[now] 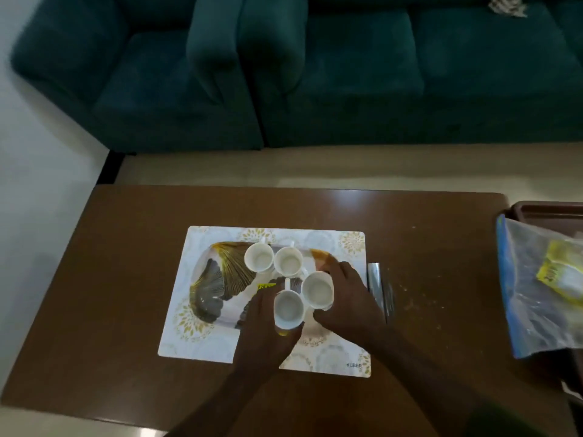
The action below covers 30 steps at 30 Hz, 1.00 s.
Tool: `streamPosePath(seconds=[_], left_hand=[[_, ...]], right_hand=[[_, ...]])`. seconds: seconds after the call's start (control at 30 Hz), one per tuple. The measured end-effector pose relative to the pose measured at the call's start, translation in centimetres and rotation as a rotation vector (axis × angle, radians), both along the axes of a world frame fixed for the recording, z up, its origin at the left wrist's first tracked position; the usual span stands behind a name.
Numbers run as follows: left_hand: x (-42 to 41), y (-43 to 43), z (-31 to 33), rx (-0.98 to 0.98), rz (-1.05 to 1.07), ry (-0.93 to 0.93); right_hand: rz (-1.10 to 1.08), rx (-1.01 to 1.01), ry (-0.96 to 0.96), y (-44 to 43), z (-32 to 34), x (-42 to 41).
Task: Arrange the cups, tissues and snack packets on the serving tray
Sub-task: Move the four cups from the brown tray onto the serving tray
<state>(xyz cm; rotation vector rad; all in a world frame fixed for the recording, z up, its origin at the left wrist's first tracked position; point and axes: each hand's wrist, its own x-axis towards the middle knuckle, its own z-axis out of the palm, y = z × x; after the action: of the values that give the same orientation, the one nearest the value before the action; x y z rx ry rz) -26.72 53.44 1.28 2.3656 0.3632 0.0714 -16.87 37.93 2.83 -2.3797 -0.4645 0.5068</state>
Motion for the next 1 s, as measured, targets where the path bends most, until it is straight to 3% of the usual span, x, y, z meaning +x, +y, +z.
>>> streamPosePath(seconds=[0.37,0.63,0.7,0.83,0.9,1.0], left_hand=[[-1.7,4.6,-3.5,-0.008,0.117,0.168],[-1.5,6.6,-4.6,0.007,0.117,0.170],[-1.6,7.2,-4.9,0.077,0.032,0.148],[-1.8,9.6,-4.5,0.361,-0.352,0.185],[-1.6,10.8,-4.3,0.526,-0.527,0.174],[-1.1,11.6,-4.0,0.599,-0.564,0.098]], right_hand=[[0.041,-0.091,-0.013,3.0,-3.4,-4.2],[0.059,-0.054,-0.017,4.4,-4.3,-4.7],[0.089,-0.068,-0.008,4.5,-4.2,-4.5],[0.144,-0.128,0.045,4.1,-3.6,-4.1],[0.088,-0.120,0.018,3.7,-3.4,-4.1],[-0.074,-0.051,0.009,3.8,-3.2,-4.7]])
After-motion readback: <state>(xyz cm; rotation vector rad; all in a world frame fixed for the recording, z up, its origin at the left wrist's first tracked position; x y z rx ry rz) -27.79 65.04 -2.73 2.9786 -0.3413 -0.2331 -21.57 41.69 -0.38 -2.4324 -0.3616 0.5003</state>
